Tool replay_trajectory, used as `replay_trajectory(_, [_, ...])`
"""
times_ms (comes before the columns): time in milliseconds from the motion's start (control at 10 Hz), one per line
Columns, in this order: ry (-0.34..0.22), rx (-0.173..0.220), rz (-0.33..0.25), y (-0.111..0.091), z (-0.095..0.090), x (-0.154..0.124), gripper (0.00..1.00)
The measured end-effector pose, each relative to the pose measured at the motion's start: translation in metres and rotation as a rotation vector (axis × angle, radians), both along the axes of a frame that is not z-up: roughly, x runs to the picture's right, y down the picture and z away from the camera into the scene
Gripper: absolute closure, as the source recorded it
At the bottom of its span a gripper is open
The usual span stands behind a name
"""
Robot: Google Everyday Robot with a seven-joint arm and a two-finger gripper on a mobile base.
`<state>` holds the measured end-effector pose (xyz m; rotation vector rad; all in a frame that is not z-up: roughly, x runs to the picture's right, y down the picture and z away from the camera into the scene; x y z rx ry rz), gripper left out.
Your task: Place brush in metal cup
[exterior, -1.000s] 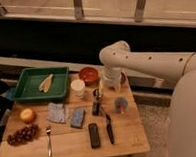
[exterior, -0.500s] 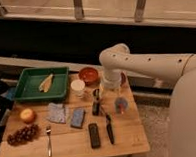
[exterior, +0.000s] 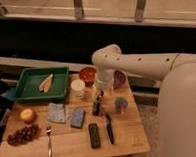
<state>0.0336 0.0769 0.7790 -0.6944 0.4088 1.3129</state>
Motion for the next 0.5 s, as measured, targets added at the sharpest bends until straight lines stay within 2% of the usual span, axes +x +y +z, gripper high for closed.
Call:
replay_trajectory(200, [-0.017,-0.012,-0.031,0.016,-0.004,-0.007,0.35])
replay_trajectory(500, [-0.015,-0.034,-0.039,0.026,0.002,-0.005,0.35])
